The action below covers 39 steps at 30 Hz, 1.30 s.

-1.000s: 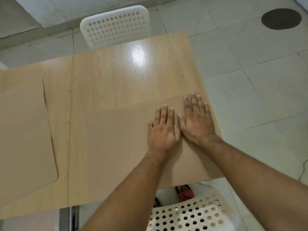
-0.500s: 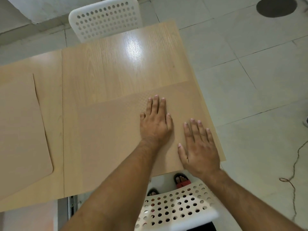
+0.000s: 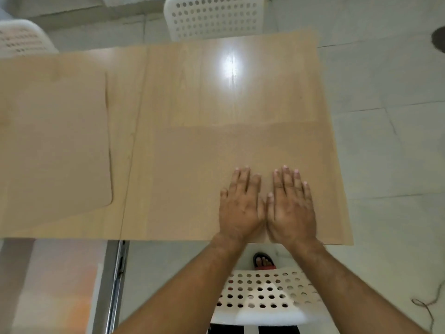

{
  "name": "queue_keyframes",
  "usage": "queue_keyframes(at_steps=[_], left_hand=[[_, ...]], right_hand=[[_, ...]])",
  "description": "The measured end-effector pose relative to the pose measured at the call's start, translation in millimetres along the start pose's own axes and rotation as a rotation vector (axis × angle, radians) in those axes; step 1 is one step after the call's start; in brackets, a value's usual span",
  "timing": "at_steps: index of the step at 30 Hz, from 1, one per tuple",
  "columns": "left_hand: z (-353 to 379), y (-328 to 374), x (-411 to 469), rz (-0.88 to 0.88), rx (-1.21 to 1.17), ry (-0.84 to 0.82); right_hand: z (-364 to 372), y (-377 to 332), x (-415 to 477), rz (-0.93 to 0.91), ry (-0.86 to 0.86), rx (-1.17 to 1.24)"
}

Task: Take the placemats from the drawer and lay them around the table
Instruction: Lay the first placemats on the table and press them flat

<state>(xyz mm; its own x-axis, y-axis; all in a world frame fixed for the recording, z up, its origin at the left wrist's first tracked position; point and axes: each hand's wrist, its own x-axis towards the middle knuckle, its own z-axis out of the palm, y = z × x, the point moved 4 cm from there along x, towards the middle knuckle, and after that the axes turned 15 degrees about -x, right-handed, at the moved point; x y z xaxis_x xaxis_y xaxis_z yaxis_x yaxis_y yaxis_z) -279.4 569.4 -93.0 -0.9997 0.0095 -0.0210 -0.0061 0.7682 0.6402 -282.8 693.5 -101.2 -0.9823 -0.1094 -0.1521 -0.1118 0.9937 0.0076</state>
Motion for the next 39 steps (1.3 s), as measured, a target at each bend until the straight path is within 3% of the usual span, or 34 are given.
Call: queue_keyframes(at_steps=[2, 6, 13, 18, 22, 26, 39], left_hand=[[0, -14, -15, -0.057, 0.056, -0.117], [-21, -40, -23, -0.073, 0.119, -0.182], [-76, -103, -31, -0.244, 0.175, -0.100], [-78, -105, -33, -0.225, 0.177, -0.067], [-79, -107, -34, -0.214, 0.161, -0.056], [-82, -107, -34, -0.215, 0.108, -0.046], [-119, -145, -45, -0.173, 0.163, -0.102]], right_hand=[[0, -1, -1, -0.002, -0.004, -0.011], [-2, -2, -1, 0.024, 0.015, -0.020], [-2, -5, -1, 0.021, 0.021, -0.049], [-9, -17, -4, 0.044, 0.032, -0.040], [-15, -79, -10, -0.154, 0.067, -0.026], [-9, -122, 4, -0.177, 0.023, 0.002], [-5, -123, 6, -0.162, 0.012, -0.061]])
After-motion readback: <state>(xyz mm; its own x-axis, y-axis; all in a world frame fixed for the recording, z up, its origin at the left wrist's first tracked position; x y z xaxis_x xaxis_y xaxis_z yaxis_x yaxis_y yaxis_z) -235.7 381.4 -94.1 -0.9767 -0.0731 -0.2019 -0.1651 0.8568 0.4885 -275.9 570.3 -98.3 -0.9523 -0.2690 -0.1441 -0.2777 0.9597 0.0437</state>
